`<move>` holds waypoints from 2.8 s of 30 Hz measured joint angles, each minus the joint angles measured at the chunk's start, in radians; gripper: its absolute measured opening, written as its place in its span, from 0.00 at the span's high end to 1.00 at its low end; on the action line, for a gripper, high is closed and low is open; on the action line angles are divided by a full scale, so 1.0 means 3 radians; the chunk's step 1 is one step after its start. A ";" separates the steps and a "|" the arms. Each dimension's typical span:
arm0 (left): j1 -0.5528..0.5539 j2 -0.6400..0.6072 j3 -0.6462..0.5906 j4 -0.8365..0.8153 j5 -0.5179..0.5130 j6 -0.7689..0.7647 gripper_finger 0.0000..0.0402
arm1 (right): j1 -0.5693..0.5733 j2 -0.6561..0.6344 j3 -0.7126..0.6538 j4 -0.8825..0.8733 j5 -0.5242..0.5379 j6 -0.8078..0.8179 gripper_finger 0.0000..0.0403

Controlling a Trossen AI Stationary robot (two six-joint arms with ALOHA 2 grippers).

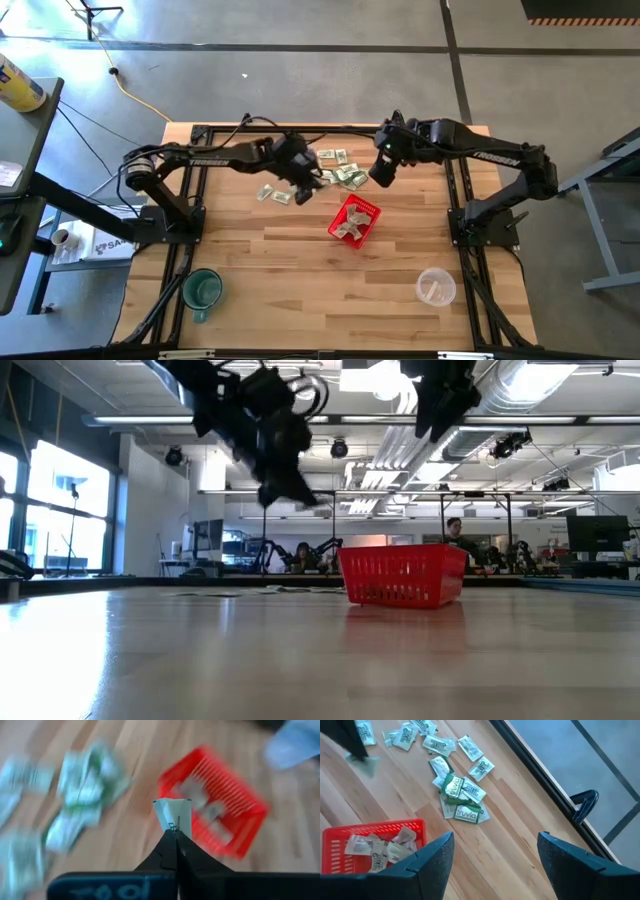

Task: Pick and place items into bin
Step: Put the white stevia packet into the bin

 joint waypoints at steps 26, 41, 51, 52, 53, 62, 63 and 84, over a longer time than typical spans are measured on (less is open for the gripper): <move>-0.0383 0.1357 0.0952 0.0468 0.1257 -0.0534 0.54 | -0.0207 -0.0017 0.0005 -0.0133 -0.0300 -0.0059 0.31; -0.0241 0.0560 0.0811 -0.2039 -0.0380 0.0293 0.35 | -0.0458 0.0038 0.0008 0.0167 -0.0770 -0.0373 0.31; -0.0062 0.0485 0.0108 -0.1891 -0.0937 0.0109 0.40 | -0.0517 0.0292 0.0009 0.0469 -0.1015 -0.0592 0.31; -0.0061 0.0485 0.0084 -0.1833 -0.0948 0.0188 0.39 | -0.0517 0.0334 0.0009 0.0468 -0.1048 -0.0631 0.31; -0.0061 0.0485 0.0063 -0.1796 -0.0951 0.0272 0.39 | -0.0520 0.0368 0.0009 0.0468 -0.1093 -0.0680 0.31; 0.0000 0.0485 -0.0199 -0.1395 -0.1066 0.0799 0.42 | -0.0575 0.0642 0.0009 0.0481 -0.1257 -0.0873 0.31; 0.0032 0.0485 -0.0231 -0.1341 -0.1056 0.0806 0.43 | -0.0575 0.0654 0.0009 0.0488 -0.1257 -0.0882 0.31; 0.0172 0.0440 0.0093 -0.1108 0.0500 0.0314 0.89 | -0.0568 0.0626 0.0010 0.0267 -0.1257 -0.0808 0.31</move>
